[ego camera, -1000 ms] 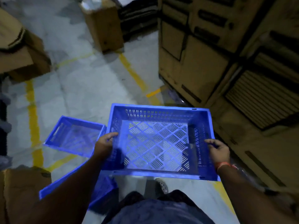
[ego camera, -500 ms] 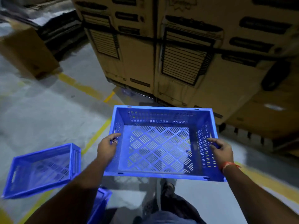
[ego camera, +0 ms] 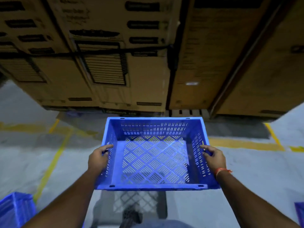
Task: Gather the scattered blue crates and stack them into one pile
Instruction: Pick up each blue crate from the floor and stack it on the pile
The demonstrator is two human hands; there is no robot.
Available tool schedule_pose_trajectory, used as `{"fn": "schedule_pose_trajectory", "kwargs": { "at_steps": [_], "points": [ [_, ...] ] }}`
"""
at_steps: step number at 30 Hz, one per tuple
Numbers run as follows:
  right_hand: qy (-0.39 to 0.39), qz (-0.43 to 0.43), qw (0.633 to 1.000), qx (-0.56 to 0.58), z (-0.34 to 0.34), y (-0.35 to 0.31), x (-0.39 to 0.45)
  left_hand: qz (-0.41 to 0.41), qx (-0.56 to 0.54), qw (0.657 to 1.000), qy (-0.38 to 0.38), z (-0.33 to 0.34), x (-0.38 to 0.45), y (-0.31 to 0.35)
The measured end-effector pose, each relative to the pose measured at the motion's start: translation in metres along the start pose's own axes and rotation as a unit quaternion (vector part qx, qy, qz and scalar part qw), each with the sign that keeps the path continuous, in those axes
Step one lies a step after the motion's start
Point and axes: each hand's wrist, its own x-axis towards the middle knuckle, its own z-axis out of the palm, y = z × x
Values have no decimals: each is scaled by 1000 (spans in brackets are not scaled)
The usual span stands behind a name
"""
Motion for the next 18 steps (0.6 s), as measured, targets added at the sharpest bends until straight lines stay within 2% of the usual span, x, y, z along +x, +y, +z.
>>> {"fn": "schedule_pose_trajectory", "kwargs": {
  "at_steps": [10,18],
  "points": [
    [66,65,996,2,-182,119,-5,15,12,999,-49,157,-78,124],
    [82,107,991,-20,-236,158,18,7,-1,998,-60,227,-99,163]
  ]
}}
